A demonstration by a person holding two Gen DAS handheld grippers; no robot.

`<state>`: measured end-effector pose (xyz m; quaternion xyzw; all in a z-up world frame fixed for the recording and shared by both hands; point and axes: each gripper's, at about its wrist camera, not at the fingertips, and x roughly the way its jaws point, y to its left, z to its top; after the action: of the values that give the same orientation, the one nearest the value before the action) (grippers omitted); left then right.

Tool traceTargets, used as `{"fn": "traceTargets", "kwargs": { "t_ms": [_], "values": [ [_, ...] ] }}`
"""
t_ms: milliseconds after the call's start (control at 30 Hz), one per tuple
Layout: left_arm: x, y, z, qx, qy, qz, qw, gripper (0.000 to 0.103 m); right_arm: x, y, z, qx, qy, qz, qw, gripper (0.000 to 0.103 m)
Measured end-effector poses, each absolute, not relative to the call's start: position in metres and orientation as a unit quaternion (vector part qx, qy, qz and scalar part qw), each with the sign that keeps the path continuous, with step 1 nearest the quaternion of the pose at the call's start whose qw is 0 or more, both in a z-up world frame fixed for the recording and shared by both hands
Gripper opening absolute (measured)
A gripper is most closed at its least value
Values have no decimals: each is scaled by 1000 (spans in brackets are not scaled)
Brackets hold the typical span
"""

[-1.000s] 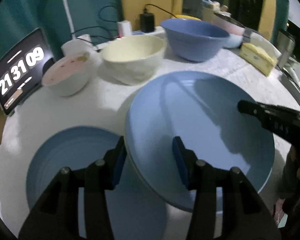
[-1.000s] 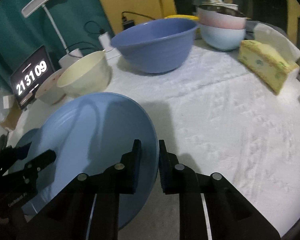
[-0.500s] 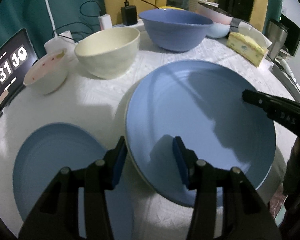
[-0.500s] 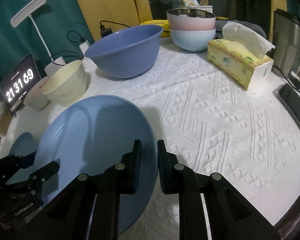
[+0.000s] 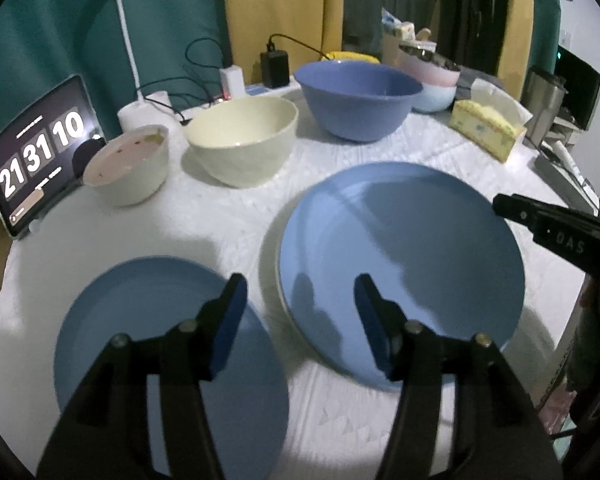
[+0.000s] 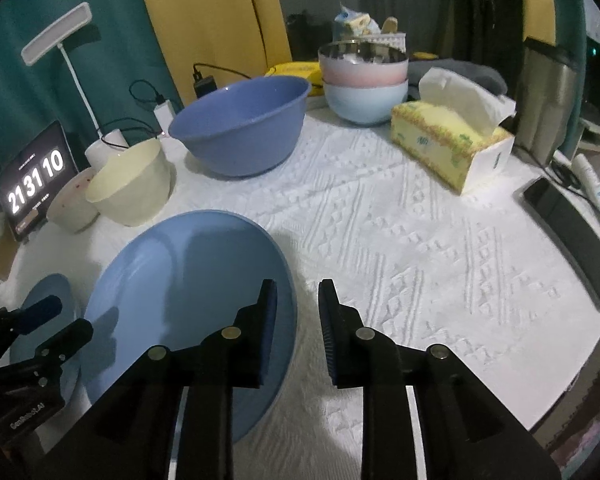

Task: Organize plates and bowls

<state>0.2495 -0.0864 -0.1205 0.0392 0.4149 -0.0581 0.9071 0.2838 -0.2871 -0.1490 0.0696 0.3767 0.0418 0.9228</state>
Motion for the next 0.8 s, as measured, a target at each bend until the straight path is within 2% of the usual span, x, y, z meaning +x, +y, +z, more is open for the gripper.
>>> {"fn": "traceTargets", "kwargs": {
  "t_ms": [800],
  "values": [
    [201,-23,-89,4,353,-31,935,59,246,-231,-114,20,348,58,936,25]
  ]
}}
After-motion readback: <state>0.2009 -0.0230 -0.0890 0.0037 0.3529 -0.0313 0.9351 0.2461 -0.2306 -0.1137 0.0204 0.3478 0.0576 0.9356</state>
